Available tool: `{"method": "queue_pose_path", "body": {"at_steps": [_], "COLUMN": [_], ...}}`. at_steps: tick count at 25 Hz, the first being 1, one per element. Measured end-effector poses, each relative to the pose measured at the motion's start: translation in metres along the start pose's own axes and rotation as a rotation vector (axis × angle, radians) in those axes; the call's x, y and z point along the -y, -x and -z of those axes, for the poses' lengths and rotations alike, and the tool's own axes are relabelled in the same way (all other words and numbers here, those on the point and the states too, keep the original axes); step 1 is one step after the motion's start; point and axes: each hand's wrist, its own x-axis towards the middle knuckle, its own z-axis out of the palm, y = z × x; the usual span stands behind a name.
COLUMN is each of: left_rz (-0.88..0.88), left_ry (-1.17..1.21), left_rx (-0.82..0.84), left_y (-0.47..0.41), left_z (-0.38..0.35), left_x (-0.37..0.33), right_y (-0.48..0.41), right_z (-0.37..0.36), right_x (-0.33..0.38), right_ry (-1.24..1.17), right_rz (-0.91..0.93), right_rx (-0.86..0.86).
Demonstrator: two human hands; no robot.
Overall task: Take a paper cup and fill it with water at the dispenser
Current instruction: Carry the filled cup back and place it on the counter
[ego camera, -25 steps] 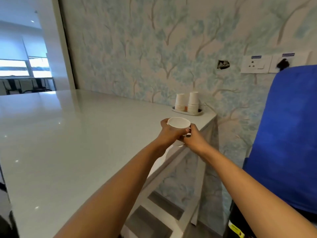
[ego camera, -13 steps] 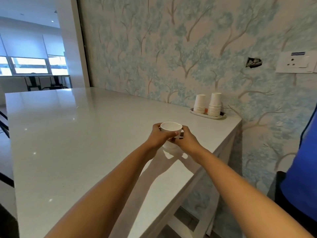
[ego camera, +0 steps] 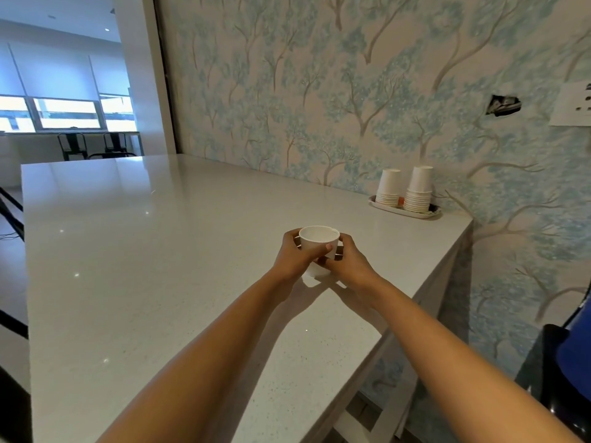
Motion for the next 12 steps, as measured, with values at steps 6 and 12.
{"method": "queue_pose_path", "body": {"at_steps": [6, 12], "left_rz": [-0.002, -0.006], "left_ry": [-0.027, -0.07], "left_rx": [-0.028, -0.026], "left_y": [0.006, 0.019], "left_z": [0.0, 0.0], "left_x": [0.001, 0.0], "right_y": [0.003, 0.008], "right_z": [-0.004, -0.006], "right_x": [0.001, -0.005], "right_ry": [0.045, 0.13], "right_rz": [0.005, 0.007], "right_rx": [-0.051, -0.089]}}
